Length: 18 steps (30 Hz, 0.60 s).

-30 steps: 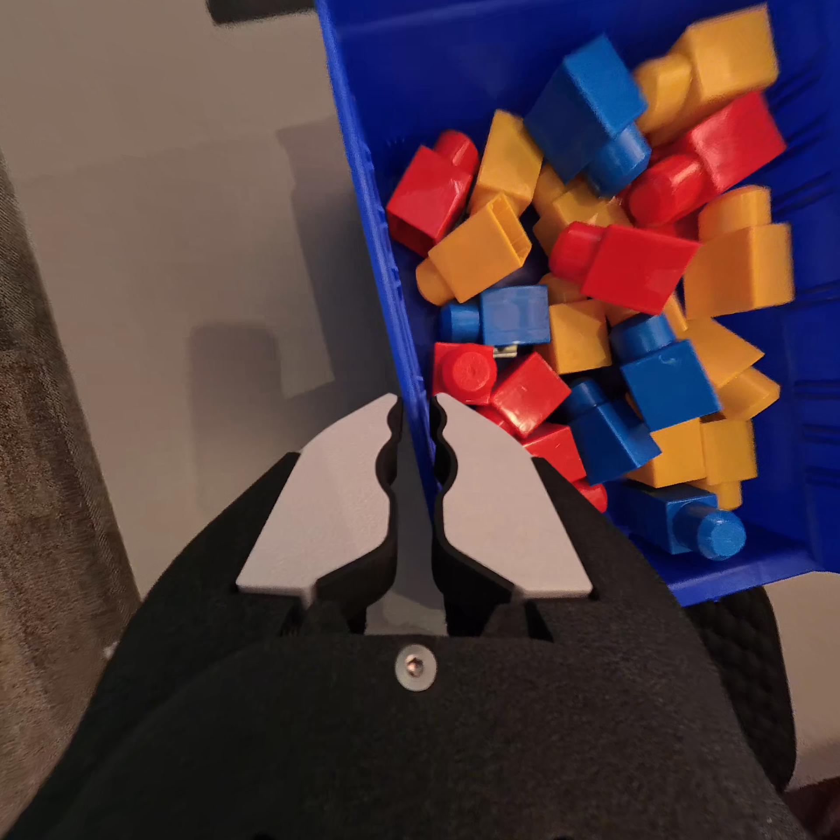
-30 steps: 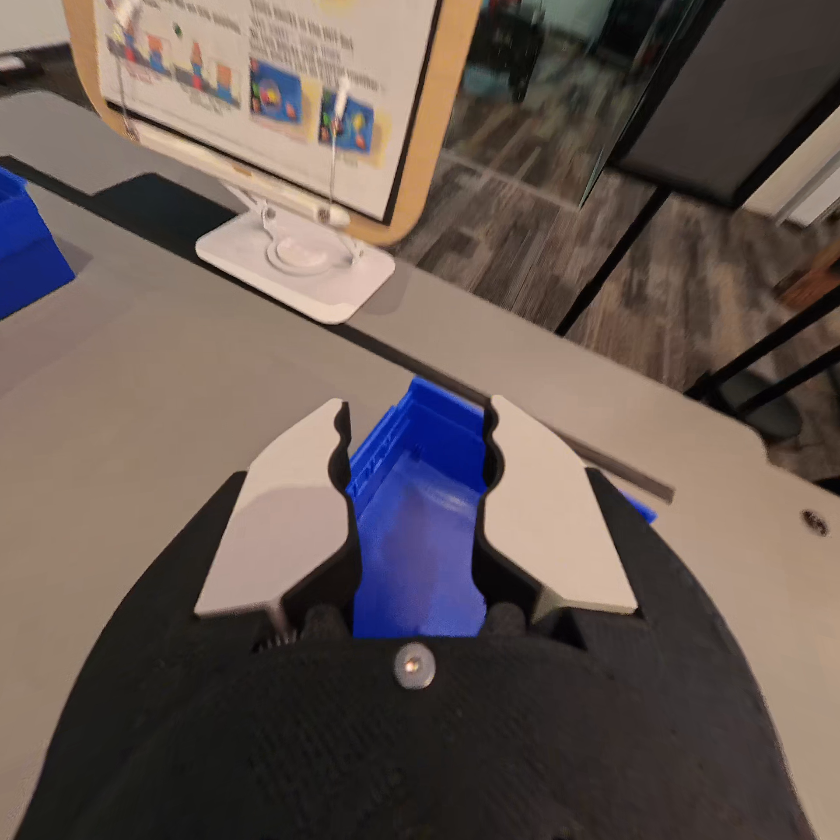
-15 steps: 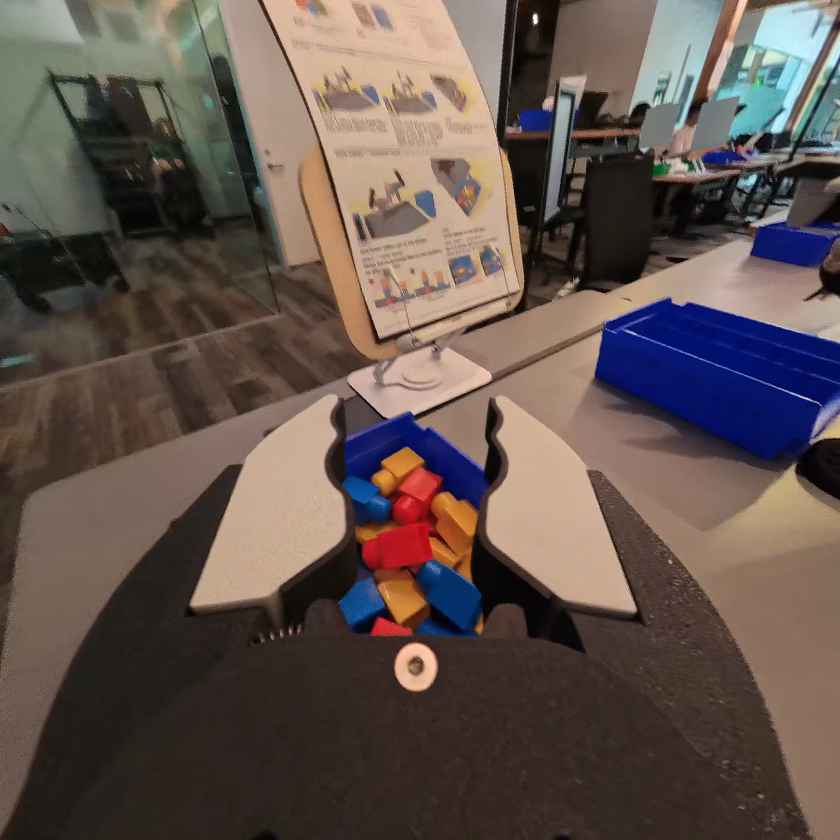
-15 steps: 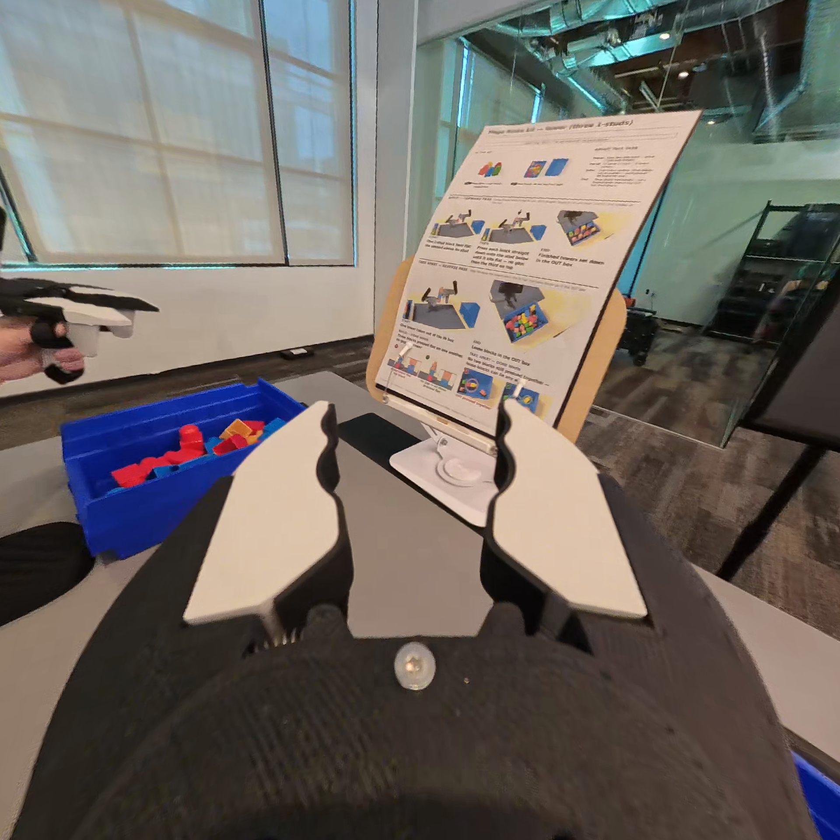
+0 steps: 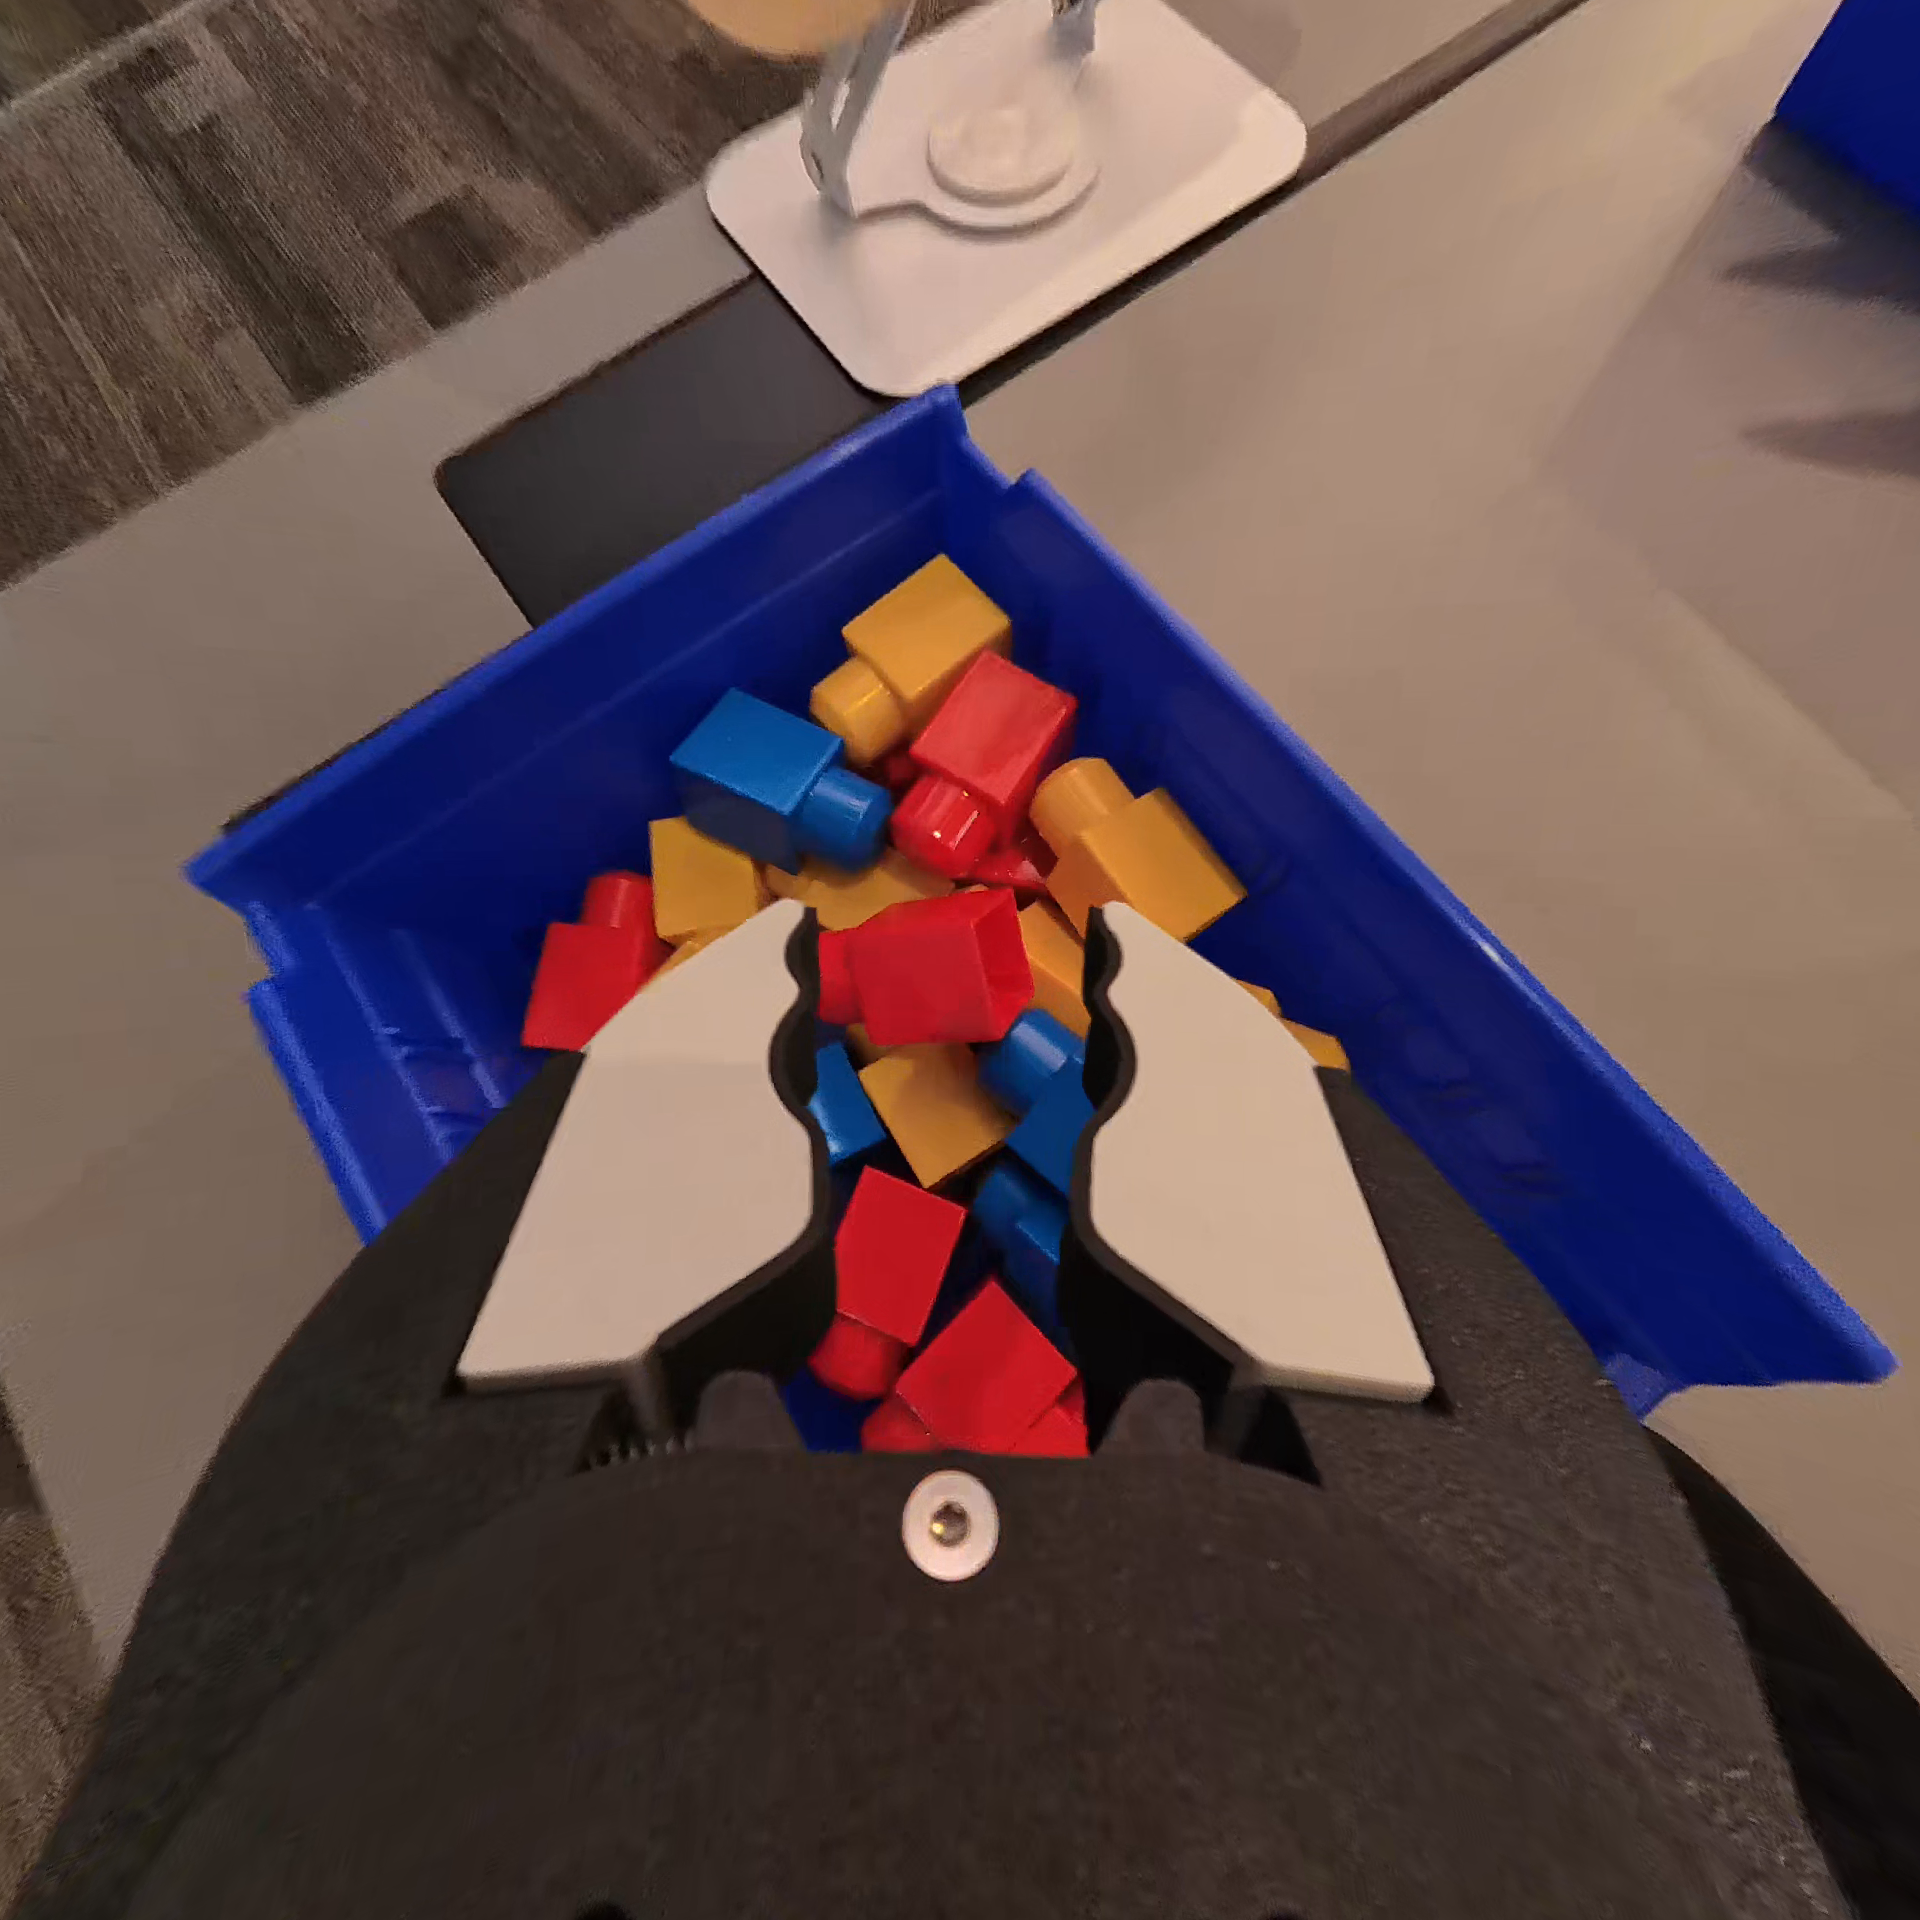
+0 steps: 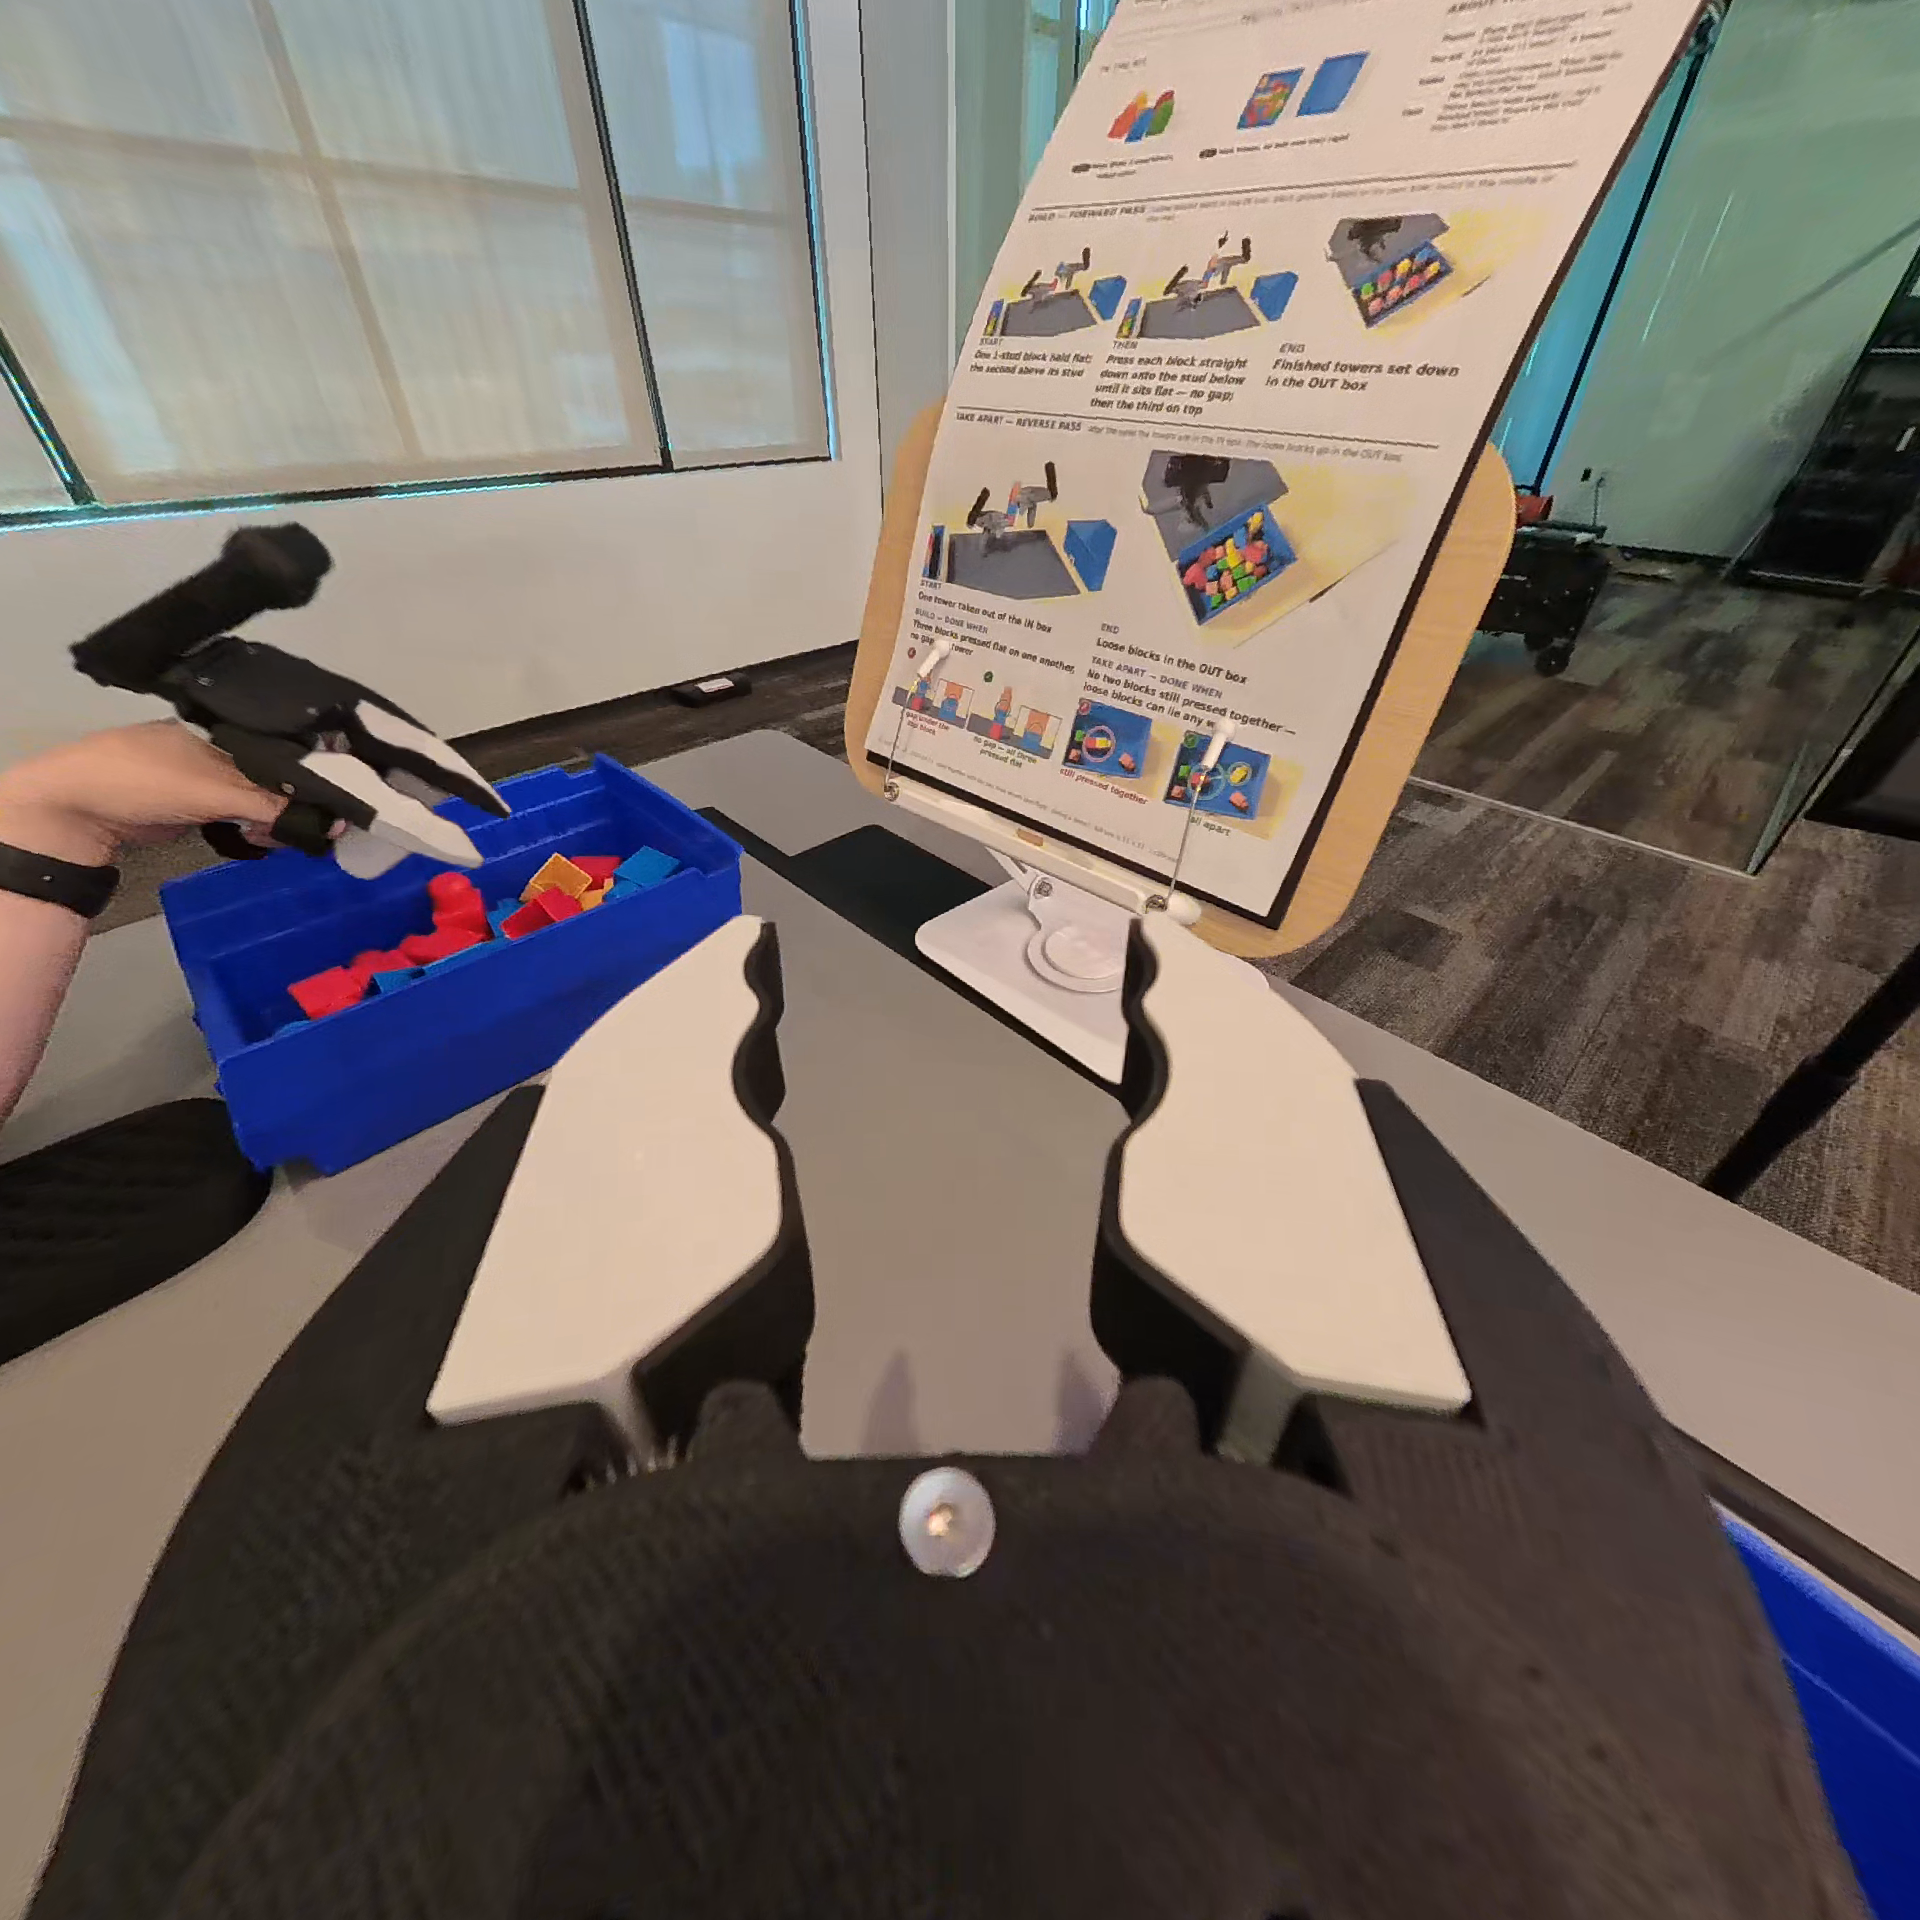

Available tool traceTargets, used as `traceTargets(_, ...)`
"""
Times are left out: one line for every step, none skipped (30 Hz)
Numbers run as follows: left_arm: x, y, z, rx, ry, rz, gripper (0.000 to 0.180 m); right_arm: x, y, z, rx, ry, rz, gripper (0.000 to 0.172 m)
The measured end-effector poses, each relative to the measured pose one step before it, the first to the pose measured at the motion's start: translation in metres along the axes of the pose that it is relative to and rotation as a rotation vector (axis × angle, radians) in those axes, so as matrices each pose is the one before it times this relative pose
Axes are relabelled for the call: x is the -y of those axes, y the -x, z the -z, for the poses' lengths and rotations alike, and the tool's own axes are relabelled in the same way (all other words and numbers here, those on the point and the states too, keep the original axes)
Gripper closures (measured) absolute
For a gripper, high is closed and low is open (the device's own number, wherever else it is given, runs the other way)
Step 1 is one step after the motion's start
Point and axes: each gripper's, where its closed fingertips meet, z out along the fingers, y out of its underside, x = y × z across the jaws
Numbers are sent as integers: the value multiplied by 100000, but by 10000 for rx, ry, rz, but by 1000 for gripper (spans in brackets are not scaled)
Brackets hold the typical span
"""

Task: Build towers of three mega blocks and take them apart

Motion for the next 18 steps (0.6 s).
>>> traceTargets(-504, -222, -539, -229, 267, 115, 128, 94, 119, 68, 27, -21, 48, 108)
traceTargets(-463, -162, -506, -192, 225, 47, 128, -11, 87, 40, 21, 23, 44, 108)
traceTargets(-305, -96, -488, -133, 135, -1, 128, -156, 33, 1, 9, 92, 21, 107)
traceTargets(-154, -87, -445, -104, 79, 44, 128, -221, -19, -30, -3, 122, 5, 107)
traceTargets(-141, -132, -410, -130, 106, 95, 127, -251, -46, -51, -24, 116, 5, 107)
traceTargets(-216, -86, -391, -95, 172, 110, 127, -244, -83, -62, -51, 121, 8, 107)
traceTargets(-324, 61, -381, -2, 243, 109, 127, -211, -78, -67, -58, 104, 20, 107)
traceTargets(-381, 278, -374, 126, 290, 86, 125, -179, -2, -77, -24, 97, 24, 107)
traceTargets(-383, 327, -354, 147, 268, 84, 125, -159, 33, -75, 3, 89, 16, 107)
traceTargets(-305, 223, -302, 67, 199, 48, 125, -148, 84, -93, 24, 75, 12, 107)
traceTargets(-184, 37, -215, -45, 81, 44, 126, -144, 103, -102, 34, 74, 14, 107)
traceTargets(-29, -15, -108, -71, -12, 41, 126, -155, 94, -115, 32, 77, 23, 107)
traceTargets(89, 20, -18, -36, -82, 43, 126, -177, 68, -123, 16, 89, 30, 107)
traceTargets(93, 15, 42, -29, -86, 37, 126, -187, 12, -130, -19, 92, 36, 107)
traceTargets(42, -42, 70, -54, -49, 31, 126, -183, -69, -140, -49, 82, 37, 107)
traceTargets(-17, -58, 92, -57, -14, 19, 126, -184, -56, -147, -39, 76, 20, 107)
traceTargets(-38, -13, 92, -28, -2, 9, 125, -205, -39, -158, 0, 86, -10, 107)
traceTargets(-2, 53, 108, 18, -19, 9, 125, -204, -7, -174, 22, 71, -33, 107)
